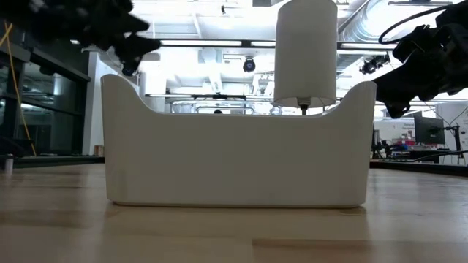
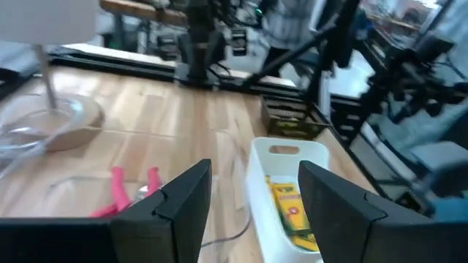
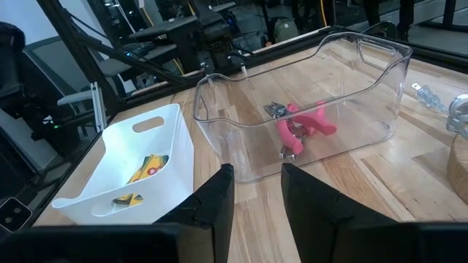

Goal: Pick & Place School Supplies
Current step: Return to Home Position

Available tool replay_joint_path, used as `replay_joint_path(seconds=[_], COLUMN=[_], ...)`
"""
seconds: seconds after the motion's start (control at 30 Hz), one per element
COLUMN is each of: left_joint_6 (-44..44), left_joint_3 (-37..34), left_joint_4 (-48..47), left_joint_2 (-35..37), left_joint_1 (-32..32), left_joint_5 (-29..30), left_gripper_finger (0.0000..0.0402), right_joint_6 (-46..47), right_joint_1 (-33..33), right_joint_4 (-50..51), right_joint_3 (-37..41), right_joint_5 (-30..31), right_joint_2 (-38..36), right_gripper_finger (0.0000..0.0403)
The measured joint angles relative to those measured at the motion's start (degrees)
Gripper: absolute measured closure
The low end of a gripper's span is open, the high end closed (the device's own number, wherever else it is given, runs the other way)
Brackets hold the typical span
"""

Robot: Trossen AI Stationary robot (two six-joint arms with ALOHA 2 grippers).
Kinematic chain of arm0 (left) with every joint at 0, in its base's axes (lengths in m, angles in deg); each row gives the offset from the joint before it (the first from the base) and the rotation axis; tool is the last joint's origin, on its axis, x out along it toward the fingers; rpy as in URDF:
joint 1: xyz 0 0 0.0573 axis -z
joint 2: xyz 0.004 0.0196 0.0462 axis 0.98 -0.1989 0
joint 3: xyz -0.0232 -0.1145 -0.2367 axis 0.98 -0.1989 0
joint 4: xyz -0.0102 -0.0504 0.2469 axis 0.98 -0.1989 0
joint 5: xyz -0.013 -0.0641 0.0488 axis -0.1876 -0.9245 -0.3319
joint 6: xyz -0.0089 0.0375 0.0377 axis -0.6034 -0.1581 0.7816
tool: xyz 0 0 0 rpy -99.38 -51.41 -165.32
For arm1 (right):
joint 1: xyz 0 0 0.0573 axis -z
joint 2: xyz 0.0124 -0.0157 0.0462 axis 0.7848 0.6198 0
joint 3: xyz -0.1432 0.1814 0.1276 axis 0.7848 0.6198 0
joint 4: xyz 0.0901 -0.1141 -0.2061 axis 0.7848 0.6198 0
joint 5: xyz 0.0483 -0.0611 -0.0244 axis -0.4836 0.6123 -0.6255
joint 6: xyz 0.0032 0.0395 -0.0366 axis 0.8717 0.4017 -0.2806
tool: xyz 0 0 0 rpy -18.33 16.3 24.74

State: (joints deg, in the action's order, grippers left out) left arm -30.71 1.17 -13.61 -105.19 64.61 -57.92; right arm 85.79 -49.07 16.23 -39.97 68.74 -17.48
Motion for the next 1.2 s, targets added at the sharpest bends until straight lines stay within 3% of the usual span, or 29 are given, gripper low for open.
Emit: replay_joint_path(seconds=[0.23, 0.6, 0.93, 1.2], left_joint_6=[-0.59, -2.12, -0.89, -2.12], left_joint_3=[-10.23, -24.42, -24.82, -24.93], left_joint_4=[4.26, 21.54, 20.21, 13.94], left_joint_2=[8.65, 12.72, 13.04, 17.54], left_joint_1=[1.05, 1.03, 0.33, -4.63], left_joint_5=[6.44, 7.24, 8.38, 3.82], left_gripper_finger=[0.0200, 0.0200, 0.0200, 0.0200], right_joint_6=[0.00, 0.00, 0.00, 0.00], right_joint_1=[0.00, 0.00, 0.00, 0.00], right_joint_4=[-0.01, -0.04, -0.04, -0.04], right_joint_3=[0.00, 0.00, 0.00, 0.00], right_joint_5=[0.00, 0.00, 0.00, 0.00], right_joint_2=[0.00, -0.02, 0.00, 0.00], right_gripper_finger=[0.0297, 0.0297, 0.0297, 0.0297])
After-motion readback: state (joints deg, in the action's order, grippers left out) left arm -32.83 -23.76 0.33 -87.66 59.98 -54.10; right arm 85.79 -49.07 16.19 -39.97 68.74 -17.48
